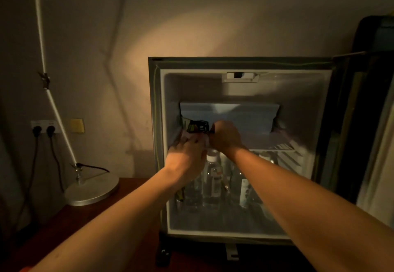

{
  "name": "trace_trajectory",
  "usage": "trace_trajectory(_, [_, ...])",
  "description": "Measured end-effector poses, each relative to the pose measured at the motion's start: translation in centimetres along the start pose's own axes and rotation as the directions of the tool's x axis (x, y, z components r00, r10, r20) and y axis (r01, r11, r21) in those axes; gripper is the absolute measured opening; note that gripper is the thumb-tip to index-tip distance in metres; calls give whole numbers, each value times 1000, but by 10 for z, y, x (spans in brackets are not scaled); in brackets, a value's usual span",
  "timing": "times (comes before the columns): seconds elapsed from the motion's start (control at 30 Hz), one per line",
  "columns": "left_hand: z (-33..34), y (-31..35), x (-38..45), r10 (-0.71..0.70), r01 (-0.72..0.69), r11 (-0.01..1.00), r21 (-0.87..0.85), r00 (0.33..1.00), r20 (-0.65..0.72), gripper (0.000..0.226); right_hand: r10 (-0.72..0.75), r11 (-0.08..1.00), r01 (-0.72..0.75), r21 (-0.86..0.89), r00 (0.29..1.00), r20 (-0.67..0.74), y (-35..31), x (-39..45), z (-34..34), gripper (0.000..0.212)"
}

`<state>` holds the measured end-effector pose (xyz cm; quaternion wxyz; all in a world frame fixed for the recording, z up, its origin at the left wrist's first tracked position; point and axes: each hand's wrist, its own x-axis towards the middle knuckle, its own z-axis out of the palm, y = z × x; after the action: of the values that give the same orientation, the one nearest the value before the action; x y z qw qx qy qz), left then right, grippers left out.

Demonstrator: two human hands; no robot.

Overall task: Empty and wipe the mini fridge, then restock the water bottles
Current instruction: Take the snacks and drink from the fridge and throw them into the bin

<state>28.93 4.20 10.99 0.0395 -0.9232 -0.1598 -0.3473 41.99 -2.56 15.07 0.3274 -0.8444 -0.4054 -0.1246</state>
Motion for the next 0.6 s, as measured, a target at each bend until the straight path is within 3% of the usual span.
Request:
trace_trajectory(0.17, [-7, -1, -10, 69, -67, 997, 33, 995, -74, 28, -45, 999, 42, -30, 992, -118, 8, -18, -21, 19])
trace_trajectory(0.37, [-18, -3, -21, 130, -128, 990, 54, 991, -43, 51, -39, 999, 44, 12, 957, -287, 29, -50, -59, 13])
trace_trajectory(0.6, [-32, 26, -42, 229, -225, 973, 45, 954, -192, 31, -84, 993, 111, 39, 902, -423, 51, -112, -96, 16])
